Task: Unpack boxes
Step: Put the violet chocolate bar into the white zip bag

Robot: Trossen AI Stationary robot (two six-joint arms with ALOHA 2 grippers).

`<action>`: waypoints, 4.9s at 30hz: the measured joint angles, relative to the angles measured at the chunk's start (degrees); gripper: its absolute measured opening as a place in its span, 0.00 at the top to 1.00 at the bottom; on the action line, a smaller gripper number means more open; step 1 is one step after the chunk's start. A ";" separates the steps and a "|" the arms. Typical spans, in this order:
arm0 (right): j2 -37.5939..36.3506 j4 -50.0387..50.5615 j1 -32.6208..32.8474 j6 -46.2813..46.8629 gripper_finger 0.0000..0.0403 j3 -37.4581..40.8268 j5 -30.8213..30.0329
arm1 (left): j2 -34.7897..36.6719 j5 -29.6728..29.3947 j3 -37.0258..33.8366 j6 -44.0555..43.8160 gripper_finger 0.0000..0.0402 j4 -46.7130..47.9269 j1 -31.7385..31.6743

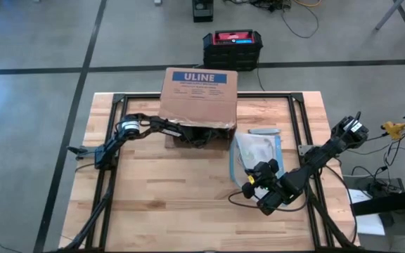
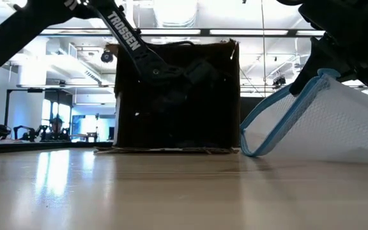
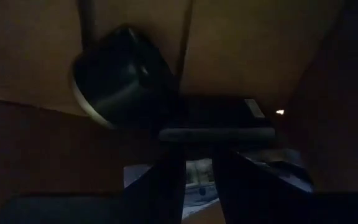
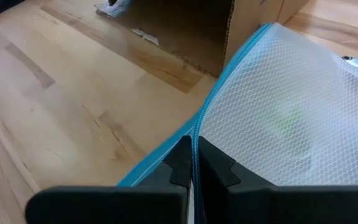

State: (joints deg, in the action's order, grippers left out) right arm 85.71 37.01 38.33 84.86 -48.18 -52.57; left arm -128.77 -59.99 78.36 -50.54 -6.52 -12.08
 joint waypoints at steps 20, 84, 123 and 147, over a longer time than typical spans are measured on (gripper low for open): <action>0.00 -0.02 0.02 -0.57 1.00 0.00 0.61 | 1.06 8.03 0.03 -3.84 0.85 20.70 2.52; -0.22 -3.64 0.79 -5.49 1.00 0.00 3.06 | 20.22 32.64 -31.59 47.10 0.54 -25.20 6.87; 1.42 -6.91 2.52 -5.17 1.00 -0.01 5.11 | 24.70 42.90 -31.42 47.32 0.78 -7.53 8.52; 1.46 -7.93 2.01 -5.42 1.00 0.00 5.00 | 20.90 39.00 -31.25 52.67 0.39 -12.73 7.64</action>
State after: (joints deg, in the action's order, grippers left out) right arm 87.18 29.08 40.34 79.44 -48.18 -47.57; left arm -107.87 -21.00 47.11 2.13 -19.25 -4.44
